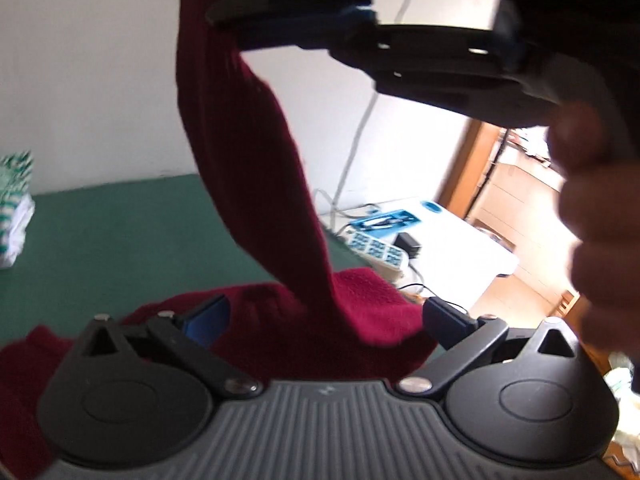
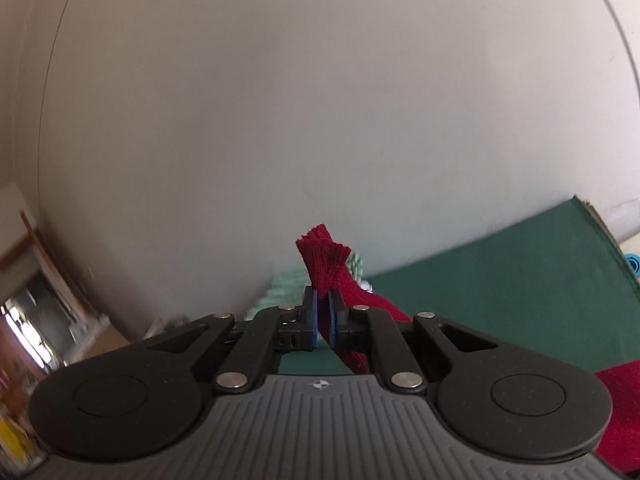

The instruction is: Fold clothes

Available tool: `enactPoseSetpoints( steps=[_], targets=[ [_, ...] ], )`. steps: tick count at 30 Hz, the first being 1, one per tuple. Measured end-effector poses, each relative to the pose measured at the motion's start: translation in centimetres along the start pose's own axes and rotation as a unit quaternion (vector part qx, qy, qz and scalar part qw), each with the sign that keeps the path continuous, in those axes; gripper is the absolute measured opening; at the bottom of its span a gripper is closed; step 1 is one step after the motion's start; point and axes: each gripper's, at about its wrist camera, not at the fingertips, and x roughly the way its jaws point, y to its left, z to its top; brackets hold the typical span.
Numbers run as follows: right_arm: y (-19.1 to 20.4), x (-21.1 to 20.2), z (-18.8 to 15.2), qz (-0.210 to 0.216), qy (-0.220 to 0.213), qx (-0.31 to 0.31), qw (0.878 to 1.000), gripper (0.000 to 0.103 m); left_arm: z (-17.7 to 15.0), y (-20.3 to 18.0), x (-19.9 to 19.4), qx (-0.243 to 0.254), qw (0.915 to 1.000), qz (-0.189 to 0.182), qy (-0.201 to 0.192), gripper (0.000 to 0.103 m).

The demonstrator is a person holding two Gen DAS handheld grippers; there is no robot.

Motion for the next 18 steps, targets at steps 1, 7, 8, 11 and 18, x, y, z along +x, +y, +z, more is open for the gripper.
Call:
enactPoseSetpoints(
  steps=[1,7,8,11,18],
  targets=[
    [0.5,0.5,-0.7,-0.004,0.013,-0.007,1.000,0.006,-0.4,0.7,0.4,-0.010,0.9999,0.006,0.008,0.102],
    [2.9,2.5,-3.4,-0.035,0.049,-0.064,0.996,0.006,-1.1,4.1,0.3,-0.045,0.9950,0.088,-0.011,0.097],
    [3.1,2.8,-3.6,-0.042,0.053,-0.073,0.995,0.006,-1.1,4.4,0.3,-0.041,0.9943,0.097,-0.013,0.088],
    [4.0,4.2,-3.0,-0.047,0.058,-0.075,0.994,0.006,-1.2,5.1,1.0,-0.043,0.9952,0.087,0.006,0.059],
    [5.0,3.9,-3.8,-0.055,0.065,-0.078,0.993,0.008,-1.5,4.1,-0.6,-0.034,0.9924,0.114,-0.028,0.025]
  ],
)
